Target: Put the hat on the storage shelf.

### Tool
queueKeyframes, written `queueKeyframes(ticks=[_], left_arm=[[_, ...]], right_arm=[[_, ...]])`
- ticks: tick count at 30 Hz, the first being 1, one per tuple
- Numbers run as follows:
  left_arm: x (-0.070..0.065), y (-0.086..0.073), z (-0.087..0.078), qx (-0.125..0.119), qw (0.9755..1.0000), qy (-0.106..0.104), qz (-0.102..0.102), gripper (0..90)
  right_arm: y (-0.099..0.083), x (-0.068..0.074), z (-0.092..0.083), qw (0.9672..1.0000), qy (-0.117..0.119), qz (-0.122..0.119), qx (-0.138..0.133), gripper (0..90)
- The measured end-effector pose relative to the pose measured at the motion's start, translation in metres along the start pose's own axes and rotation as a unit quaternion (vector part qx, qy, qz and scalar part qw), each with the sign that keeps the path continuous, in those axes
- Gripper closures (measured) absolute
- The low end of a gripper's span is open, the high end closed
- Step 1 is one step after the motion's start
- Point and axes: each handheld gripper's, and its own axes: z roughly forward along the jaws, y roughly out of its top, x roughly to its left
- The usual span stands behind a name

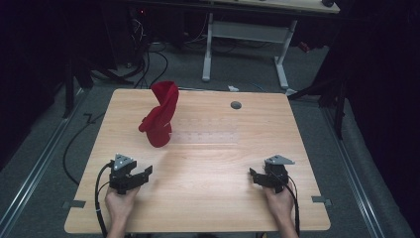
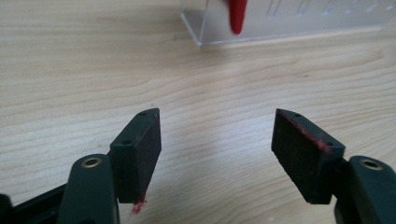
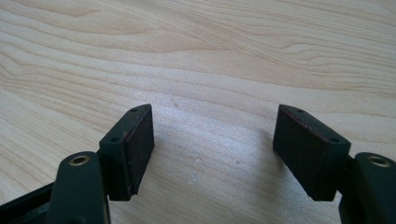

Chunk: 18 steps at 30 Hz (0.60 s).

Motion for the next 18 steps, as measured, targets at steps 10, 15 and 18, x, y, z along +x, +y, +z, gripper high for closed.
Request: queueKeyframes(ticks=[10, 15, 18], left_arm=[[0.007, -0.010, 0.010, 0.002, 0.9997, 0.021, 0.013, 34.9], [0.009, -0.014, 0.014, 0.007, 0.9992, 0.029, 0.026, 35.2], [0.009, -0.013, 0.015, 0.006, 0.9993, 0.029, 0.022, 35.6]], right_arm=[[0.000, 0.000, 0.000, 1.0000, 0.000, 0.000, 0.000, 29.4], [0.000, 0.000, 0.000, 1.0000, 0.000, 0.001, 0.000, 29.4], [0.000, 0.000, 0.000, 1.0000, 0.000, 0.000, 0.000, 29.4]])
